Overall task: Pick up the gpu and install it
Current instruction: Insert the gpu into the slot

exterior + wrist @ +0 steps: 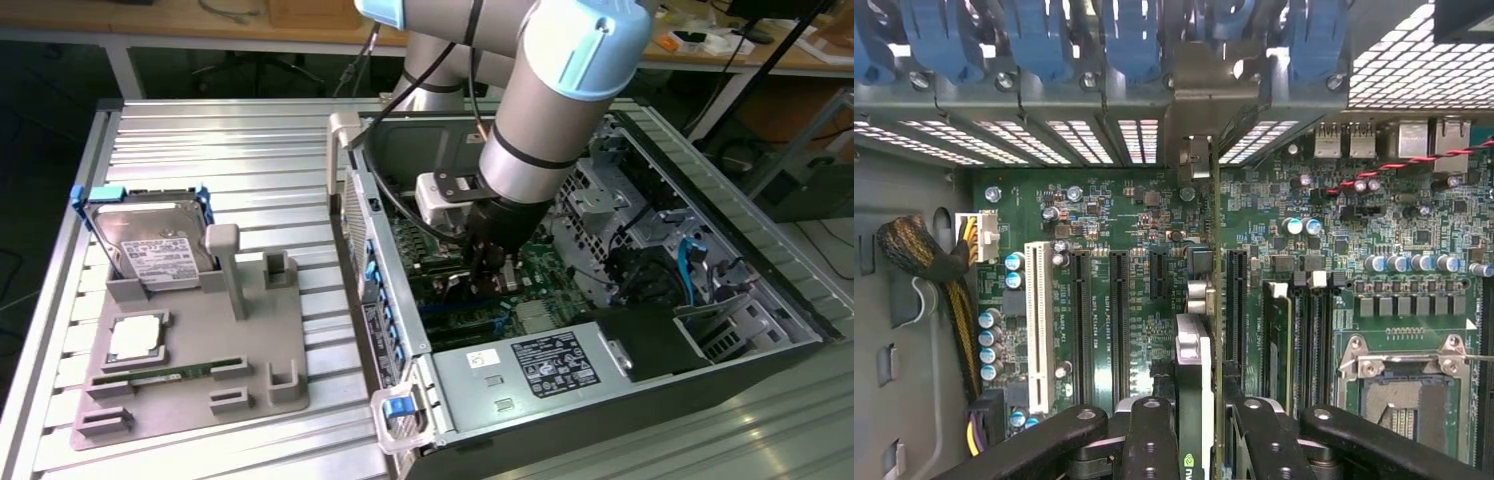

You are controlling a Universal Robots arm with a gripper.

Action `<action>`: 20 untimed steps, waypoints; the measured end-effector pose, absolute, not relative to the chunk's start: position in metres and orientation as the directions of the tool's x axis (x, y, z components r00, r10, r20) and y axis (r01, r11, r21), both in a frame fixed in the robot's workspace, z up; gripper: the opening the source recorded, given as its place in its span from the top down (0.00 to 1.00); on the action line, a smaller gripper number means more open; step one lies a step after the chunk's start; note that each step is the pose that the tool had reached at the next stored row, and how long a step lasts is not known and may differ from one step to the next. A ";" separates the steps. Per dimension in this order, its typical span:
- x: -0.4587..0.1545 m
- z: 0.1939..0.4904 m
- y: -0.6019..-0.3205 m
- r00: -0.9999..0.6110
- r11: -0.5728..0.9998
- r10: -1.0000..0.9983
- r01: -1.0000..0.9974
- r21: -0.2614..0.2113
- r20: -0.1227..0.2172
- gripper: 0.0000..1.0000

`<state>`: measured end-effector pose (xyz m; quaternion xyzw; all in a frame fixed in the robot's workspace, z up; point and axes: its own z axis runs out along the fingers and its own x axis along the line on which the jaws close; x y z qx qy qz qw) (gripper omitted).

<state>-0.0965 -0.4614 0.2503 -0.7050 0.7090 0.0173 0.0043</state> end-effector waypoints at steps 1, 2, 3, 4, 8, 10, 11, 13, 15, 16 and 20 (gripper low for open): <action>-0.097 0.249 -0.461 -0.006 0.005 -1.000 -1.000 0.019 -0.031 0.73; -0.097 0.249 -0.461 -0.006 0.005 -1.000 -1.000 0.019 -0.030 0.73; -0.097 0.248 -0.461 -0.006 0.005 -1.000 -1.000 0.019 -0.030 0.73; -0.097 0.247 -0.461 -0.006 0.005 -1.000 -1.000 0.019 -0.030 0.73; -0.097 0.244 -0.461 -0.006 0.005 -1.000 -1.000 0.019 -0.030 0.73; -0.097 0.243 -0.461 -0.006 0.005 -1.000 -1.000 0.019 -0.030 0.73; -0.097 0.243 -0.461 -0.006 0.005 -1.000 -1.000 0.019 -0.030 0.73; -0.096 0.243 -0.461 -0.006 0.005 -1.000 -1.000 0.018 -0.031 0.73; -0.096 0.243 -0.461 -0.006 0.005 -1.000 -1.000 0.018 -0.031 0.73; -0.096 0.243 -0.461 -0.006 0.005 -1.000 -1.000 0.018 -0.031 0.73; -0.097 0.243 -0.461 -0.006 0.005 -1.000 -1.000 0.019 -0.031 0.73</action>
